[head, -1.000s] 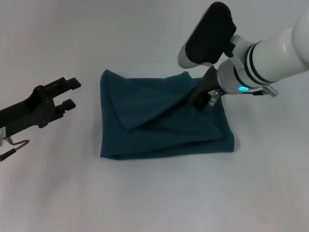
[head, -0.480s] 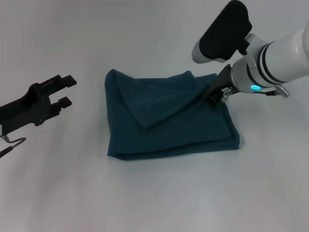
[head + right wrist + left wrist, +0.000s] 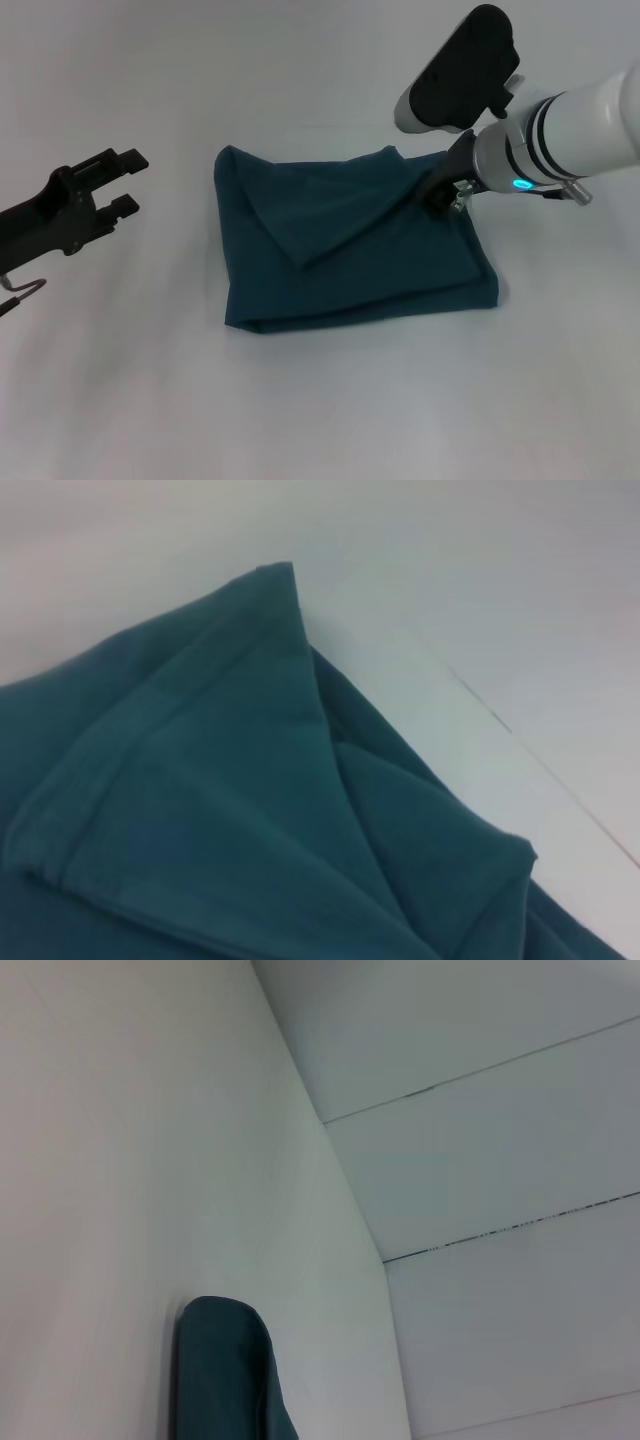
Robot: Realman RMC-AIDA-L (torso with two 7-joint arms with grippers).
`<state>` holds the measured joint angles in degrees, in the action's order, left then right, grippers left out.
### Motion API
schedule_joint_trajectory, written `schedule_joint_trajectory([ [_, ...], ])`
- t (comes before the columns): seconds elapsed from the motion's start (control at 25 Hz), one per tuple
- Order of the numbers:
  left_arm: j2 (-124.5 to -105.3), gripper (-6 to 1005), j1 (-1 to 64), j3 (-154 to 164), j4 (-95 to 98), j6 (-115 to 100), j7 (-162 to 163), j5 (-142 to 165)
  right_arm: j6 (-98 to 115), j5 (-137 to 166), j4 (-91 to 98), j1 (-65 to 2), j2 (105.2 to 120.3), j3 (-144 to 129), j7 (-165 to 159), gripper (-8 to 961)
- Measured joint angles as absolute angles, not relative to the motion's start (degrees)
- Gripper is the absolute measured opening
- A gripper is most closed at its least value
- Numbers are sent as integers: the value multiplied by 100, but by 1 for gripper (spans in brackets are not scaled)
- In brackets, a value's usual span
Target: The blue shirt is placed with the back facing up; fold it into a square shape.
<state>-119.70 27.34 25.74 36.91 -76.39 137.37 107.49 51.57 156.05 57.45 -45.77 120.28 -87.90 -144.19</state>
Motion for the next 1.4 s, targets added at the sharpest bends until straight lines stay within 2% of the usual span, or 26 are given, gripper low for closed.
schedule_joint_trajectory([
  [0.28, -11970, 761, 2733, 2575, 3683, -7585, 13739, 10749, 4906, 15735, 5743, -4477, 12040, -8993, -14577, 80],
  [0.48, -11970, 761, 2751, 2575, 3682, -7515, 13743, 10749, 4704, 15826, 5738, -4378, 12029, -8954, -14768, 317],
  [0.72, -11964, 762, 2793, 2575, 3682, -7502, 13755, 10749, 4394, 16007, 5656, -4337, 12013, -8870, -15155, 494],
  [1.08, -11953, 762, 2785, 2570, 3683, -7452, 13764, 10749, 4330, 15794, 5545, -4210, 12021, -8485, -15299, 485],
  [1.4, -11953, 762, 2740, 2427, 3674, -7450, 13747, 10749, 4602, 14509, 5487, -4068, 12001, -8417, -14147, 486],
])
